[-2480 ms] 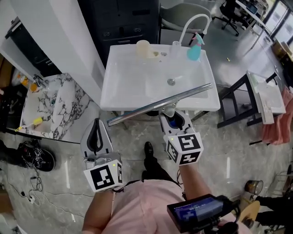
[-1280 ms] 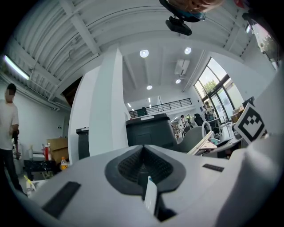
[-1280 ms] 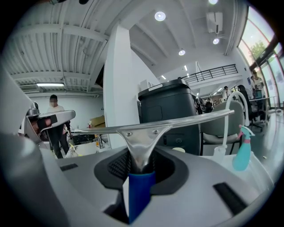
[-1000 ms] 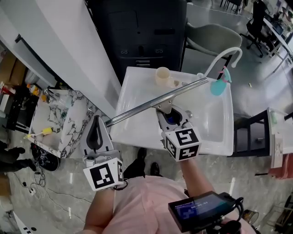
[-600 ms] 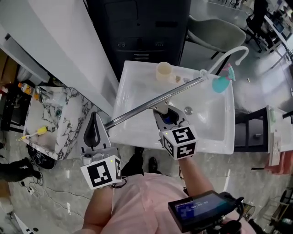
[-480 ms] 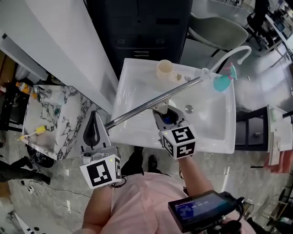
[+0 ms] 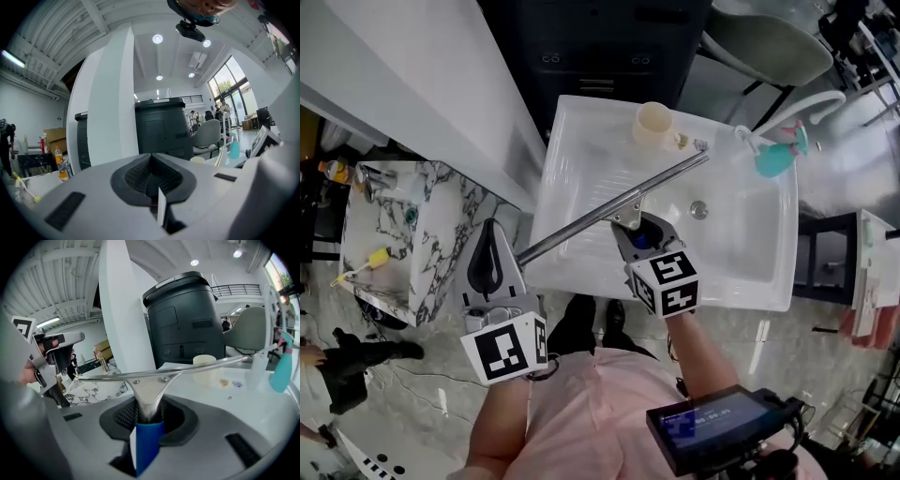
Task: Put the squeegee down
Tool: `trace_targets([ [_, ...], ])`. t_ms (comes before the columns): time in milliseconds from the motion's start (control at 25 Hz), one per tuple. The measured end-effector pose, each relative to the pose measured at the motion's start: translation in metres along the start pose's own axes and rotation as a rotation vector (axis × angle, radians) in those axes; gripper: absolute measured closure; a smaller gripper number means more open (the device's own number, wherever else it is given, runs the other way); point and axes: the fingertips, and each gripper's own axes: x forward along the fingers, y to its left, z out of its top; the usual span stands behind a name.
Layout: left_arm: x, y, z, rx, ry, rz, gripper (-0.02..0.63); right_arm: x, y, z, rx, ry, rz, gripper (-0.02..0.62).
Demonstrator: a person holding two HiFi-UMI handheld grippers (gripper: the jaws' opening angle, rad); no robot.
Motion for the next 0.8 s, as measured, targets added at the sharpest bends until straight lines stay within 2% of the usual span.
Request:
trace_targets([
  [800,0.041,0.009,-0.056,-0.026,0.125,-0.027,0.597,0.06,0.009,-0.071,0.049,0.221,0.088,0.492],
])
